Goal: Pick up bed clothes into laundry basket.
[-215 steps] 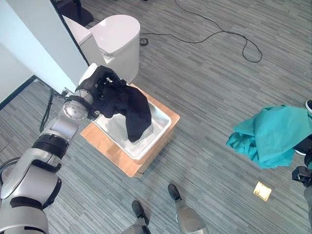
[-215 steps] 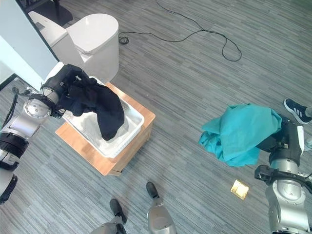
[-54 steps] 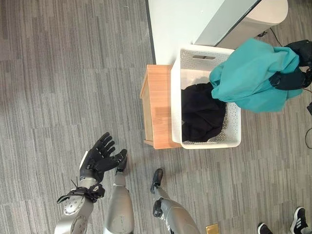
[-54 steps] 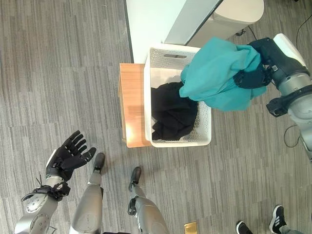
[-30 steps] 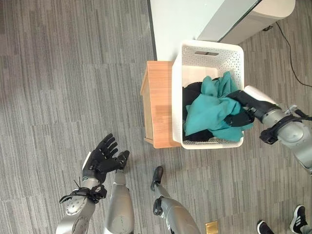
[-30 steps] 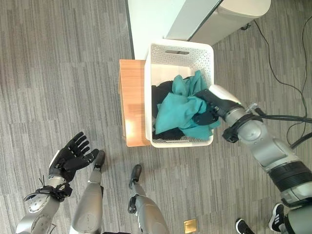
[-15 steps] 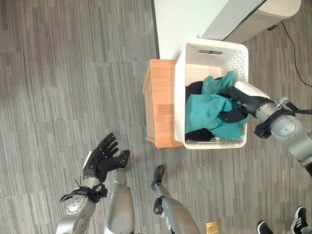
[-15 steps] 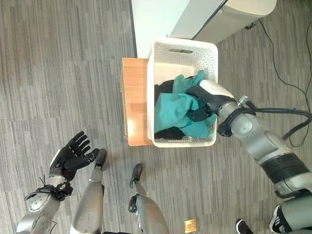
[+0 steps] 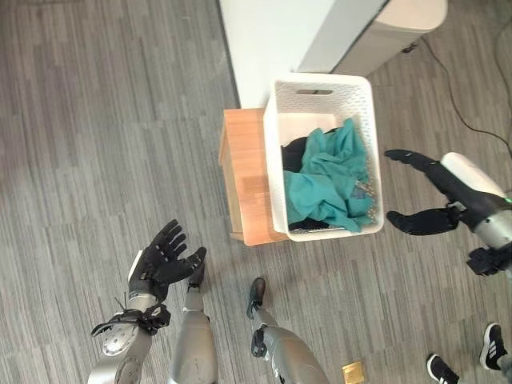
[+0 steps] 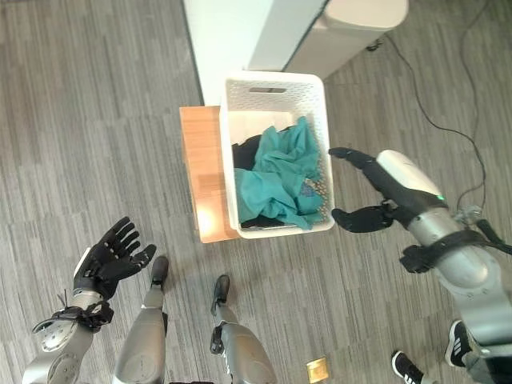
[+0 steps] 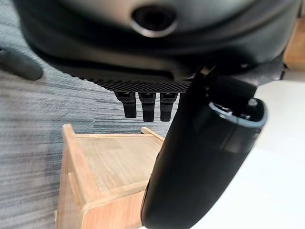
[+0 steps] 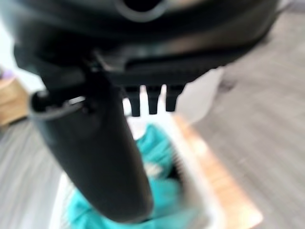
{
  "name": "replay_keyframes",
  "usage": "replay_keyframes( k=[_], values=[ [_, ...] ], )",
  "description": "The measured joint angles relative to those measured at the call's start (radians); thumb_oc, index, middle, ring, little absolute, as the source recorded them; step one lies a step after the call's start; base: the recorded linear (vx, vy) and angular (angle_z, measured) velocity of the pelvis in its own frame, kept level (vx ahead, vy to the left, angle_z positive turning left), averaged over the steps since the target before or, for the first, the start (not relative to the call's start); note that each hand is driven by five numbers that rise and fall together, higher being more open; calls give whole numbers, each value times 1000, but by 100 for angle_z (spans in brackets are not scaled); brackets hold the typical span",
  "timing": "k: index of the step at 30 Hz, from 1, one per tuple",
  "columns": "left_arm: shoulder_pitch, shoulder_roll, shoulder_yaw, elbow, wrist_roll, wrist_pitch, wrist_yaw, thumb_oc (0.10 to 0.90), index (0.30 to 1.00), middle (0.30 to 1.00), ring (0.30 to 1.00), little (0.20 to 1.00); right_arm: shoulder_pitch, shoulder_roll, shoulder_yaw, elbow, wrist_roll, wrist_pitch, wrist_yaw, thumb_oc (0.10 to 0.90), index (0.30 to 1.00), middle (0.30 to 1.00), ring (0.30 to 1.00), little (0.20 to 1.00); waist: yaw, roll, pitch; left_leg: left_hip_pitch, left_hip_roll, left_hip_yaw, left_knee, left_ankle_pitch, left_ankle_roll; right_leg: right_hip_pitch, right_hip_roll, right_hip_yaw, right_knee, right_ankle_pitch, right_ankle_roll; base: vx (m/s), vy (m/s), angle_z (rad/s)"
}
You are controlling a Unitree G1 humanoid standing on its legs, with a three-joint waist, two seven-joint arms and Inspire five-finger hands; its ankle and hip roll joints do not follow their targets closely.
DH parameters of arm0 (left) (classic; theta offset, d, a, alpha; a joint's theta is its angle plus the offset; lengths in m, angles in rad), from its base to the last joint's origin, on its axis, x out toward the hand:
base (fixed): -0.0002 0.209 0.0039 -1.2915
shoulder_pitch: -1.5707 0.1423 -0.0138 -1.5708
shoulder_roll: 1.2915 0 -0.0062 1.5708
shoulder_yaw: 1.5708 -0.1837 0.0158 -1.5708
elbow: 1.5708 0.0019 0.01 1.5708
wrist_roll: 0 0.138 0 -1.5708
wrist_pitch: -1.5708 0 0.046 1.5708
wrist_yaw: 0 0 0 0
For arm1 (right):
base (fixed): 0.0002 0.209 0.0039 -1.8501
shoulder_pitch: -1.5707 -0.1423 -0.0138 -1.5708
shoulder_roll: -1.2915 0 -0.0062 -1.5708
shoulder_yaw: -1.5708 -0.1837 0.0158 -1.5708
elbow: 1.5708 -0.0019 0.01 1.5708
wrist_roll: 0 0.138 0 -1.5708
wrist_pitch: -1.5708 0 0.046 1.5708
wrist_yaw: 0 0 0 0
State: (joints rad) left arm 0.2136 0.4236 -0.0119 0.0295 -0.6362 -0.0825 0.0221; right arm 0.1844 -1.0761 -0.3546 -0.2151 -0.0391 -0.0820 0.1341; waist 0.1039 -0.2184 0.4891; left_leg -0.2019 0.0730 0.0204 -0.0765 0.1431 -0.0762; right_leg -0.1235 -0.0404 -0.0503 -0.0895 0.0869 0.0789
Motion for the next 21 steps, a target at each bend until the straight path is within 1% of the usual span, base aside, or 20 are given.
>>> replay_keyframes(
  k=[2, 4, 6, 7, 8, 10, 11, 12, 13, 14, 16, 17, 19, 20, 21],
  values=[
    [-5, 0, 15, -2, 11, 0, 0, 800, 900, 900, 900, 900, 24, 2, -43, 14, -36, -4, -33, 800, 900, 900, 900, 900, -28, 2, -1, 13, -2, 8, 0, -1, 1, 9, -5, 5, 3, 0, 0, -10, 36, -11],
    [-15, 2, 17, -2, 11, 0, -1, 800, 900, 900, 900, 900, 19, 2, -54, 37, -53, -10, -65, 800, 900, 900, 900, 900, -36, 6, -3, 22, -2, 24, 0, -1, 2, 7, -7, 23, 11, 0, 0, -10, 37, -20],
    [-29, -4, 11, -2, 11, 1, -8, 800, 900, 900, 900, 900, 16, 22, -80, 84, -66, -33, -101, 800, 900, 900, 900, 900, -48, 26, -12, 31, -7, 29, 0, -3, 5, 9, -12, 31, 18, 1, 1, -9, 27, -12],
    [-29, -8, 11, -3, 11, 0, -9, 800, 900, 900, 900, 900, 16, 37, -102, 95, -66, -33, -124, 800, 900, 900, 900, 900, -57, 44, -20, 35, -11, 29, 0, -3, 6, 13, -17, 32, 18, 2, 2, 0, 0, 0],
    [-28, -9, 12, -2, 11, 1, -9, 800, 900, 900, 900, 900, 16, 37, -109, 97, -66, -34, -136, 800, 900, 900, 900, 900, -65, 56, -25, 37, -14, 30, 0, -3, 6, 14, -20, 34, 18, 2, 3, 10, 38, -1],
    [-30, -12, 5, -1, 11, 3, -9, 800, 900, 900, 900, 900, 13, 78, -140, 96, -65, -40, -167, 800, 900, 900, 900, 900, -73, 90, -41, 50, -18, 34, 0, -5, 12, 25, -24, 39, 18, 3, 3, 7, 18, -3],
    [-31, -14, 4, 0, 11, 3, -10, 800, 900, 900, 900, 900, 12, 91, -145, 98, -65, -42, -176, 800, 900, 900, 900, 900, -76, 100, -46, 58, -19, 38, -1, -8, 16, 30, -25, 44, 18, 3, 3, 19, 38, -13],
    [-30, -16, 0, 0, 11, 3, -10, 800, 900, 900, 900, 900, 0, 150, -150, 110, -64, -49, -192, 800, 900, 900, 900, 900, -76, 120, -57, 79, -20, 49, -1, -12, 22, 48, -25, 54, 18, 2, 4, 16, 25, -14],
    [-31, -16, -5, 0, 11, 3, -10, 800, 900, 900, 900, 900, -10, 182, -150, 127, -61, -56, -201, 800, 900, 900, 900, 900, -79, 128, -63, 89, -20, 52, -1, -13, 24, 57, -26, 57, 18, 1, 5, 39, 30, -9],
    [-32, -20, -11, 0, 11, 3, -10, 800, 900, 900, 900, 900, -22, 233, -154, 142, -53, -60, -213, 800, 900, 900, 900, 900, -88, 139, -71, 100, -22, 51, -5, -15, 26, 67, -27, 57, 18, -2, 9, 33, 19, -5],
    [-32, -40, -17, 0, 11, 3, -11, 800, 900, 900, 900, 900, -21, 303, -156, 172, -23, -56, -233, 800, 900, 900, 900, 900, -102, 160, -88, 115, -25, 53, -11, -16, 26, 76, -32, 59, 18, -4, 10, 48, 31, -4],
    [-22, -62, -24, 1, 11, 4, -11, 800, 900, 900, 900, 900, -47, 444, -161, 199, 19, -55, -253, 800, 900, 900, 900, 900, -125, 170, -121, 119, -28, 55, -11, -20, 32, 80, -34, 61, 18, -7, 14, 46, 30, -9],
    [-4, -88, -29, 6, 11, 13, -11, 800, 900, 900, 900, 900, -75, 624, -159, 204, 86, -46, -293, 800, 900, 900, 900, 900, -148, 185, -146, 140, -32, 74, -12, -25, 40, 92, -37, 84, 17, -8, 16, 27, 22, -23],
    [-6, -99, -41, 13, 12, 21, -12, 800, 900, 900, 900, 900, -63, 652, -146, 204, 111, -38, -298, 800, 900, 900, 900, 900, -152, 202, -156, 147, -36, 83, -12, -29, 42, 95, -41, 88, 17, -8, 17, 28, 22, -20],
    [-9, -109, -52, 15, 13, 23, -12, 800, 900, 900, 900, 900, -34, 653, -126, 206, 129, -33, -298, 800, 900, 900, 900, 900, -164, 218, -165, 147, -41, 83, -12, -29, 43, 95, -47, 88, 17, -9, 18, 34, 15, -8]
  ],
)
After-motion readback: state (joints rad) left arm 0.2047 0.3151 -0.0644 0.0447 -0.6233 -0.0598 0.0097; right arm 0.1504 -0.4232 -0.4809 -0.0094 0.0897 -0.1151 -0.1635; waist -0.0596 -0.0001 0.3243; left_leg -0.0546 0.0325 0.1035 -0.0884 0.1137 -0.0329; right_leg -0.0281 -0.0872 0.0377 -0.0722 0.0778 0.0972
